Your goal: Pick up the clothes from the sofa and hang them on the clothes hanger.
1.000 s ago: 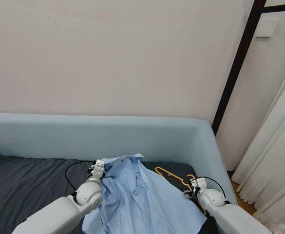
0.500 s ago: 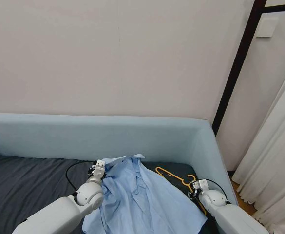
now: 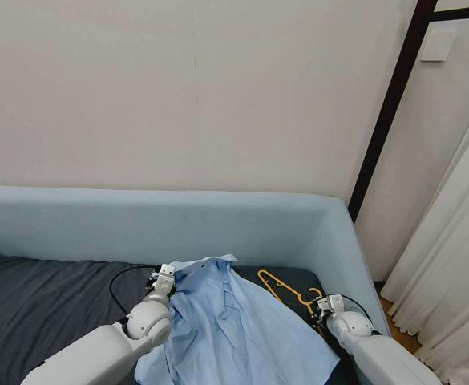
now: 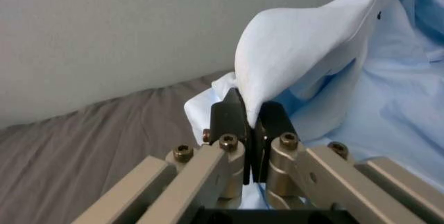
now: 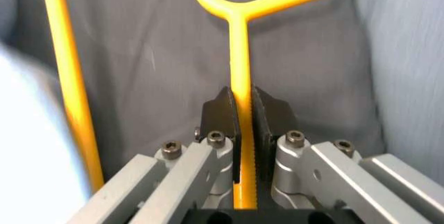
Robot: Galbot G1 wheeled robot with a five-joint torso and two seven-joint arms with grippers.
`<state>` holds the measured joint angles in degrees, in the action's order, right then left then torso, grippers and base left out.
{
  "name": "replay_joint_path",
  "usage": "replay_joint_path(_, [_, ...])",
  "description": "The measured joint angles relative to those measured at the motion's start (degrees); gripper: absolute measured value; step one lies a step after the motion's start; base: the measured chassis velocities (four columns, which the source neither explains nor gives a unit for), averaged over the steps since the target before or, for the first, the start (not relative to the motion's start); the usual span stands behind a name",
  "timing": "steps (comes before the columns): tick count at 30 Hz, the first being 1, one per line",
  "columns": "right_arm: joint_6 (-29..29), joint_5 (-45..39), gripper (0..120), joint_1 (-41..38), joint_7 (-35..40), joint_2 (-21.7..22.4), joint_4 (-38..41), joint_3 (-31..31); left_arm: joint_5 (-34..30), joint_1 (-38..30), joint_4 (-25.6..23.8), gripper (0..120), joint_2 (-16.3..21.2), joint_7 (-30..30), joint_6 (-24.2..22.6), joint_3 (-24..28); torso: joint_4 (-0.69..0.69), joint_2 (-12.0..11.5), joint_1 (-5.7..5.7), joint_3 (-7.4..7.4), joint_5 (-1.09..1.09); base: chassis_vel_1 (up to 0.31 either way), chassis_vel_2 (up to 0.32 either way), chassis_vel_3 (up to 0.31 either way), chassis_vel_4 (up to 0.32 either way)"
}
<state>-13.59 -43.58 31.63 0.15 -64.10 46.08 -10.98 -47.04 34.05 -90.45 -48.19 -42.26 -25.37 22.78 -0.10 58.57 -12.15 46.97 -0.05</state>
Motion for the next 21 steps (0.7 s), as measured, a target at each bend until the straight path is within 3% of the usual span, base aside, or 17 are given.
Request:
replay_joint_path(4, [10.3, 0.1, 5, -1.8, -0.1, -0.9, -0.9, -0.7, 0.1, 0.7, -0.2, 0, 0.1, 0.0, 0.0, -0.3, 0.06, 0.0, 0.00, 0.00, 0.00, 0.000, 0.000, 0.000, 0.000])
replay_joint_path(11, [13.2, 5.3, 5, -1.9, 2.8, 1.0, 6.5, -2.0, 0.2, 0.8, -0.4, 0, 0.2, 0.0, 0.0, -0.7, 0.02, 0.0, 0.00, 0.00, -0.01, 0.000, 0.000, 0.000, 0.000])
replay_joint_path(16, [14.5, 13.0, 5, 0.8, 8.2, 2.6, 14.9, -1.8, -0.1, 0.6, -0.6, 0, 0.5, 0.0, 0.0, -1.2, 0.03, 0.0, 0.00, -0.01, 0.00, 0.000, 0.000, 0.000, 0.000])
replay_joint_path(21, [18.0, 31.7, 5, 7.2, 16.4, 4.6, 22.0, -0.2, -2.3, 0.2, -0.6, 0, 0.5, -0.2, -0.2, -2.1, 0.02, 0.0, 0.00, -0.02, 0.00, 0.000, 0.000, 0.000, 0.000])
